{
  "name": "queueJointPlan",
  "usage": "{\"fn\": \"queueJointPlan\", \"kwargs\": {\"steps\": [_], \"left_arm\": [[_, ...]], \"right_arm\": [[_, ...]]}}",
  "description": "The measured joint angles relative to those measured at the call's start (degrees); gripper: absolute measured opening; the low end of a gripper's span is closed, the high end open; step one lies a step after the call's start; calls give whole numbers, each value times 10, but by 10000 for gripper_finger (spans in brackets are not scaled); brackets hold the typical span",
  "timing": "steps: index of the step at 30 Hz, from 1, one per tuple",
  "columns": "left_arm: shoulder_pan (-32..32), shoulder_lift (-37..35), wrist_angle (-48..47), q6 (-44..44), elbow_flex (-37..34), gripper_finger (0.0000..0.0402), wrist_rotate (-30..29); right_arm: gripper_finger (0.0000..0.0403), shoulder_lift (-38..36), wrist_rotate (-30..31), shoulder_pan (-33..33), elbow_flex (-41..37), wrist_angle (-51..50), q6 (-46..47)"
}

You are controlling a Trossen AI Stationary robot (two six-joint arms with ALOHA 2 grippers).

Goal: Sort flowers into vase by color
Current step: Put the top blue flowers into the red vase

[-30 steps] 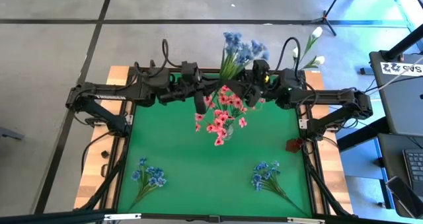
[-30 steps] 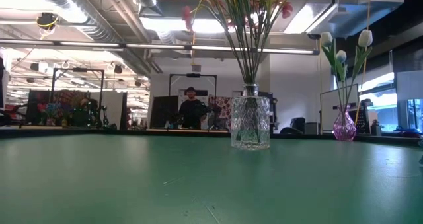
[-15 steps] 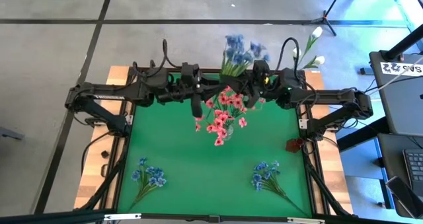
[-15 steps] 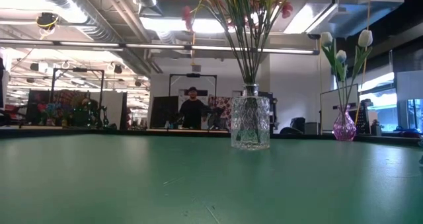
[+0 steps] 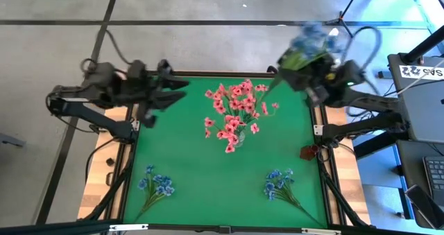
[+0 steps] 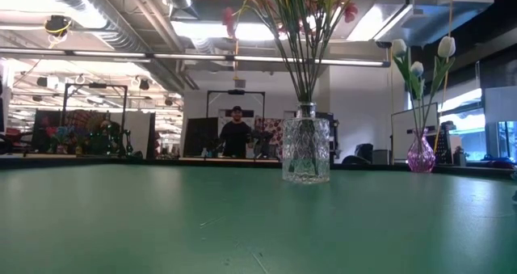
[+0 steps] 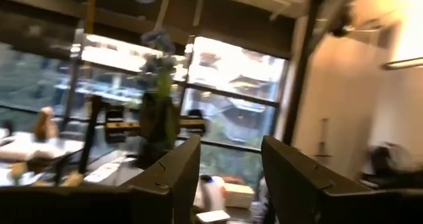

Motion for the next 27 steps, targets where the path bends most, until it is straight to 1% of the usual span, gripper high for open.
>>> {"fn": "queueJointPlan", "kwargs": {"steps": [3,6,10,13,14,17,18,20,24,27], "left_arm": [[-18,-28,-21,18,0,159,8],[-21,-49,-22,28,0,157,5],[-21,-74,11,28,0,157,-6],[-21,-90,28,13,0,159,-14],[-21,-93,29,15,0,159,1],[-21,-97,25,41,0,159,71],[-22,-97,21,44,0,159,83],[-21,-96,8,42,0,159,85],[-21,-95,-38,43,-1,159,80],[-21,-94,-53,43,-1,160,81]], "right_arm": [[11,-52,-43,-14,0,-61,-1],[10,-103,-88,-23,0,-145,-15],[7,-156,-133,-21,0,-267,-43],[9,-194,-199,-21,0,-365,-51],[8,-206,-214,-21,0,-402,-63],[6,-240,-246,-21,-6,-528,-99],[6,-248,-261,-21,-17,-549,-104],[7,-267,-300,-21,-52,-572,-104],[6,-301,-355,-21,-128,-574,-103],[5,-336,-365,-21,-175,-575,-105]]}}
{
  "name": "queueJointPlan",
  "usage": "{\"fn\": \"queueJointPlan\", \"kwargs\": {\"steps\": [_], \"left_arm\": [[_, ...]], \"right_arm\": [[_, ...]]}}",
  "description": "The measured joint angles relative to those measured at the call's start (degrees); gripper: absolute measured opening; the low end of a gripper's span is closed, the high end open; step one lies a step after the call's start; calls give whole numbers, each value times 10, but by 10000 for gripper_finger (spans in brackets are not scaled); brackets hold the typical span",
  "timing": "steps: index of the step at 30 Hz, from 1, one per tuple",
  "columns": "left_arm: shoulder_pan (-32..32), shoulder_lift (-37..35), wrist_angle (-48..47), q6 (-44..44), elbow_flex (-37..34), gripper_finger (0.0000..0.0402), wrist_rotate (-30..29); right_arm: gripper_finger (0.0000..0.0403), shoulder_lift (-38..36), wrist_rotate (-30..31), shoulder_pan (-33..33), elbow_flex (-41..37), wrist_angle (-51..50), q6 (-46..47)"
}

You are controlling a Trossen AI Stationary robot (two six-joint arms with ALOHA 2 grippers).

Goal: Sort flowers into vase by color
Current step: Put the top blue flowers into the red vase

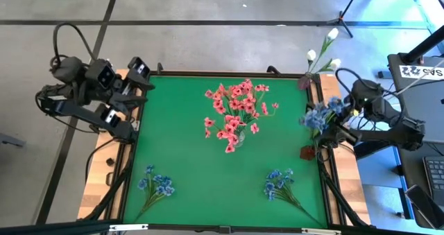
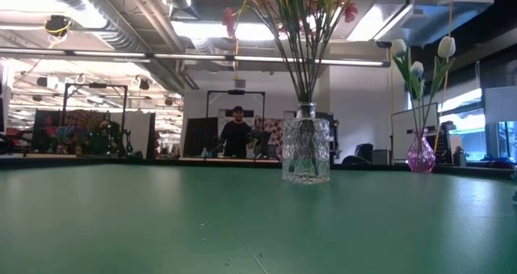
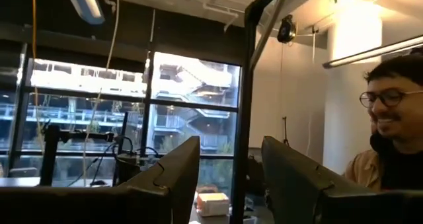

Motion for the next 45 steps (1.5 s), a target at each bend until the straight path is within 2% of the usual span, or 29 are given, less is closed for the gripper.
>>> {"fn": "queueJointPlan", "kwargs": {"steps": [4,9,12,16,22,31,36,45], "left_arm": [[0,3,-13,13,0,160,-2],[1,3,-40,26,0,160,-2],[9,3,-53,40,0,160,-2],[23,3,-76,30,0,160,-12],[39,3,-79,30,0,160,-22],[61,-1,-127,29,0,160,-38],[71,-1,-126,29,0,160,-38],[70,0,-126,29,0,160,-38]], "right_arm": [[5,-59,40,0,-36,-24,-51],[5,-127,164,0,-46,-169,-149],[5,-155,206,0,-55,-221,-160],[5,-186,270,0,-71,-244,-162],[5,-227,331,0,-95,-275,-159],[10,-272,335,0,-132,-296,-131],[33,-273,315,0,-146,-310,-120],[40,-274,294,0,-144,-342,-114]]}}
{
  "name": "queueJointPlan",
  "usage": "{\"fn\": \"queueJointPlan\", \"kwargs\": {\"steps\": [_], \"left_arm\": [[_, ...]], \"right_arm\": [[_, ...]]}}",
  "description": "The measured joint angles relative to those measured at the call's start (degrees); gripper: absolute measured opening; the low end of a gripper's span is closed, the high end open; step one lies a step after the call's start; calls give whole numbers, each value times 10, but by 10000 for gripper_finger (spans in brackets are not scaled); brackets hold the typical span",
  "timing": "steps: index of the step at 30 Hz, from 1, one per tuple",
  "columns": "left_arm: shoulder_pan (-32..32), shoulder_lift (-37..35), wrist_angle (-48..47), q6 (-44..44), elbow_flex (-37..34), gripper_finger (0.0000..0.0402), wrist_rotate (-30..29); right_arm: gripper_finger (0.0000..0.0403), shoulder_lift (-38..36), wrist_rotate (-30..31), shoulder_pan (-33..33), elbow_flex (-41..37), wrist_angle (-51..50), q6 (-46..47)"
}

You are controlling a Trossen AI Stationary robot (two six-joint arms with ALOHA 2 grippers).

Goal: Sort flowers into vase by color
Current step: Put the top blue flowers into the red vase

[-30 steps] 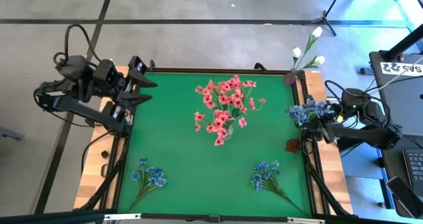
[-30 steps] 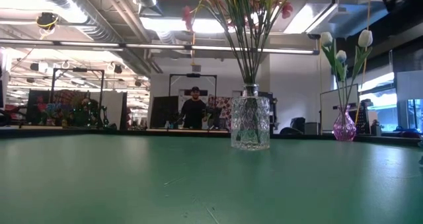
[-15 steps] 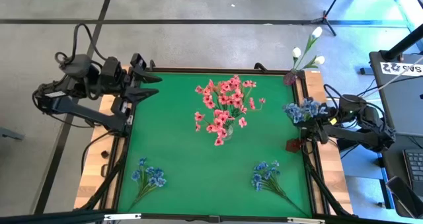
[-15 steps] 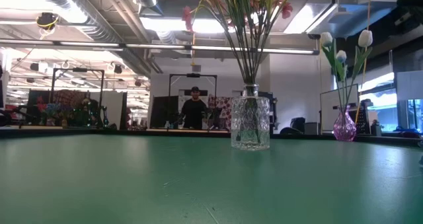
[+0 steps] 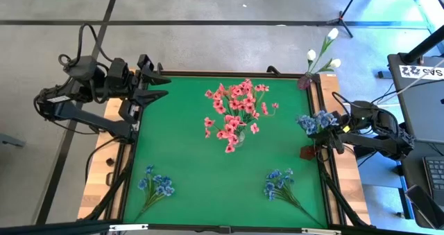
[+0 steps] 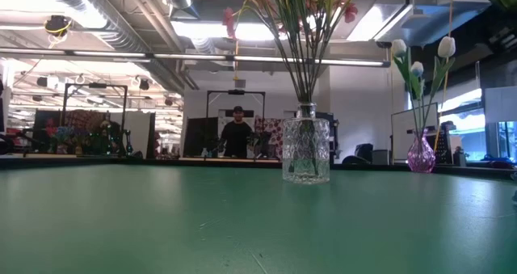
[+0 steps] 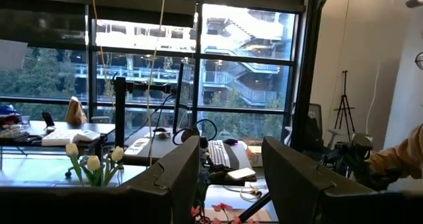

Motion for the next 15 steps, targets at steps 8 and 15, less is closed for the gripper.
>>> {"fn": "queueJointPlan", "kwargs": {"steps": [8,15], "left_arm": [[0,0,0,0,0,160,-10],[14,0,0,-13,0,160,-14]], "right_arm": [[62,10,-9,0,17,-98,28],[170,49,-7,0,63,-173,28]]}}
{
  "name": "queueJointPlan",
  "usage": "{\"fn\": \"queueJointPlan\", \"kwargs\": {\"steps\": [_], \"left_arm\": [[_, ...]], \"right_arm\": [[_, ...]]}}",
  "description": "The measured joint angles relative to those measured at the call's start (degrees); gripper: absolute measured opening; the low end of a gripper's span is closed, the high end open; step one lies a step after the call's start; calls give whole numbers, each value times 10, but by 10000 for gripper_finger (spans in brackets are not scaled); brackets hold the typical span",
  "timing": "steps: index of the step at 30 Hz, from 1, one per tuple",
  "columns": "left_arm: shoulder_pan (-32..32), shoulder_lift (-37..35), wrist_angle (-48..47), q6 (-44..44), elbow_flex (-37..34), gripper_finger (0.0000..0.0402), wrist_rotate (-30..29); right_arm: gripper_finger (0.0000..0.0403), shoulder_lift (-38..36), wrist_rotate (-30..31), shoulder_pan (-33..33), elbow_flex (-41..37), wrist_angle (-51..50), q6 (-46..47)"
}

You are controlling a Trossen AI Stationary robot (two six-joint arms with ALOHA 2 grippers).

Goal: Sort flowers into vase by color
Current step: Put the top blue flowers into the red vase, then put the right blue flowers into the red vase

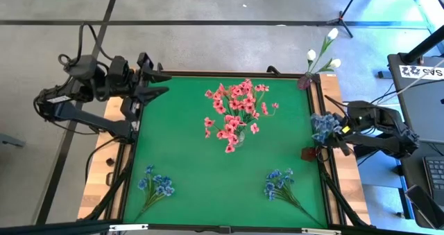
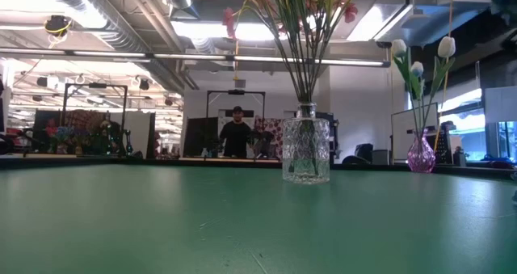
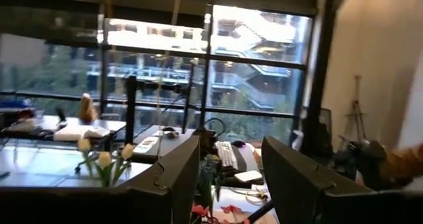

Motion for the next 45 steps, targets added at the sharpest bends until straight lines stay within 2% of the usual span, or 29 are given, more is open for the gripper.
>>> {"fn": "queueJointPlan", "kwargs": {"steps": [5,11,16,19,27,31,34,37,40,42,45], "left_arm": [[14,1,0,-47,0,160,-43],[14,9,3,-88,0,160,-40],[14,21,2,-138,0,160,-35],[14,29,-1,-165,0,160,-35],[14,35,-3,-165,0,160,-35],[14,33,27,-172,0,160,-38],[14,33,51,-176,0,155,-50],[14,33,53,-163,0,145,-69],[14,33,51,-158,0,136,-73],[13,32,47,-157,0,132,-72],[13,24,22,-151,0,129,-74]], "right_arm": [[238,31,2,0,38,-42,-2],[277,85,14,0,97,-116,0],[281,132,20,0,162,-172,0],[277,151,29,0,208,-169,8],[271,188,89,0,355,-168,34],[271,210,127,0,410,-101,34],[271,226,128,0,407,-14,32],[271,262,98,0,380,43,30],[271,322,11,0,363,85,30],[271,360,-33,1,364,89,37],[271,399,-60,1,367,86,37]]}}
